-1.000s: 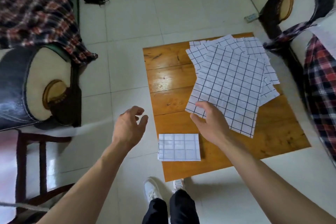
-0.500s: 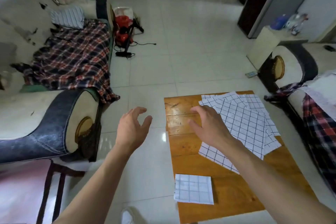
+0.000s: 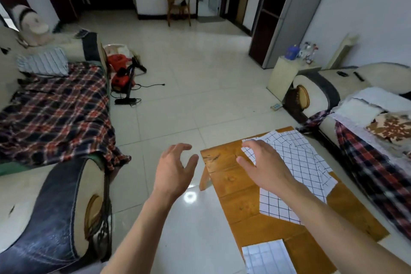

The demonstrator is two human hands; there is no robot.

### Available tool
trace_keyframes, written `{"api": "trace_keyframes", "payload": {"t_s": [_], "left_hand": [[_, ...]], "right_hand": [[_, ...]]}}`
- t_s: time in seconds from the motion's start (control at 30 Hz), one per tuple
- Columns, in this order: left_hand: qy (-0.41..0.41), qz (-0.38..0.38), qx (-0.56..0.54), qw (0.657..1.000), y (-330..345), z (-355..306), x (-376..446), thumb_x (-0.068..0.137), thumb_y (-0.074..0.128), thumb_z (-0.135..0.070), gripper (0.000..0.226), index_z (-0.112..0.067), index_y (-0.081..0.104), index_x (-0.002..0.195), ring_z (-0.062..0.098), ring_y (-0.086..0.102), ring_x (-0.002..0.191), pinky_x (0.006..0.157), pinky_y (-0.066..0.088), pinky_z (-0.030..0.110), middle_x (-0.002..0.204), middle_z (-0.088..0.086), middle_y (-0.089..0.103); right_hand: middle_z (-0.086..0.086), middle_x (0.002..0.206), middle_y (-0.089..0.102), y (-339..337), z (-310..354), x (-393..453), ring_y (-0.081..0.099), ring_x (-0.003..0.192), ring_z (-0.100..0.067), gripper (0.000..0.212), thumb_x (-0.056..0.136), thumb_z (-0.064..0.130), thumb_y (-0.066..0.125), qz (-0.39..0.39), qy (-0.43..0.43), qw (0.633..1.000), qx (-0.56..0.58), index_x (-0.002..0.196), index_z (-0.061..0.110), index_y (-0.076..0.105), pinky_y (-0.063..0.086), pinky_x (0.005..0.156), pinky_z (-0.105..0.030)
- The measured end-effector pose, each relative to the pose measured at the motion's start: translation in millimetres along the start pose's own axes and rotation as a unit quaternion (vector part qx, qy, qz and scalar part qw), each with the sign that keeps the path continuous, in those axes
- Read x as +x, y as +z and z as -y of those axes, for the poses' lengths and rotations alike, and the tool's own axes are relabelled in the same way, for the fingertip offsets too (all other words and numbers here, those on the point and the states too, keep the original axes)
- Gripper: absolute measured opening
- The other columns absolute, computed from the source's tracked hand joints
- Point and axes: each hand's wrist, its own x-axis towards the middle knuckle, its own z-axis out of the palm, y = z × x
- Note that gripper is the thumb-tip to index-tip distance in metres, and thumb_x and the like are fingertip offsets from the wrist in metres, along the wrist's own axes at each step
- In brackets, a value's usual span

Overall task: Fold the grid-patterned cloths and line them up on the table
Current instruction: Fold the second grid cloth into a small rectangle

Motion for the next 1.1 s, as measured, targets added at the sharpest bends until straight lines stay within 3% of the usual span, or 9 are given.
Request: {"api": "trace_keyframes", "payload": {"t_s": [0.13,0.43,0.6,0.77,1.1], "left_hand": [[0.016,0.020,0.000,1.000,-2.5,6.9,46.0,0.093,0.063,-0.036,0.029,-0.022,0.064,0.118,0.004,0.052,0.095,0.082,0.038,0.023,0.123,-0.009,0.062],[0.025,0.053,0.038,0.998,-0.7,8.7,198.4,0.092,0.065,-0.031,0.023,-0.023,0.066,0.113,0.011,0.058,0.107,0.085,0.045,0.029,0.119,-0.006,0.065],[0.081,0.064,0.053,0.993,-7.4,-7.6,284.9,0.091,0.064,-0.035,0.022,-0.027,0.065,0.112,0.008,0.058,0.105,0.090,0.050,0.034,0.116,-0.012,0.064],[0.101,0.139,0.050,0.984,3.6,5.9,352.9,0.091,0.064,-0.038,0.024,-0.029,0.065,0.114,0.004,0.060,0.105,0.089,0.050,0.029,0.114,-0.015,0.065],[0.231,0.231,0.073,0.942,15.3,39.8,522.6,0.094,0.058,-0.044,0.029,-0.032,0.059,0.121,0.006,0.053,0.107,0.090,0.045,0.028,0.123,-0.015,0.059]], "right_hand": [[0.006,0.136,0.052,-4.9,3.3,38.2,0.045,0.126,-0.014,0.044,0.095,0.048,0.052,-0.027,0.021,0.999,0.025,0.134,0.027,0.047,0.042,0.101,-0.034],[0.006,0.139,0.048,-2.9,-5.5,160.0,0.042,0.128,-0.015,0.049,0.095,0.052,0.050,-0.065,0.029,0.994,0.088,0.136,0.025,0.046,0.039,0.106,-0.039],[0.004,0.137,0.050,-22.7,-8.6,230.8,0.044,0.126,-0.016,0.050,0.095,0.054,0.047,-0.080,0.037,0.993,0.077,0.135,0.024,0.046,0.039,0.106,-0.040],[0.004,0.137,0.051,-26.7,-12.0,287.4,0.045,0.125,-0.016,0.051,0.094,0.055,0.047,-0.078,0.064,0.994,0.052,0.135,0.025,0.045,0.040,0.105,-0.039],[0.003,0.136,0.051,-5.0,17.8,413.4,0.047,0.124,-0.018,0.052,0.093,0.057,0.049,-0.108,0.163,0.981,-0.014,0.135,0.026,0.046,0.040,0.105,-0.040]]}}
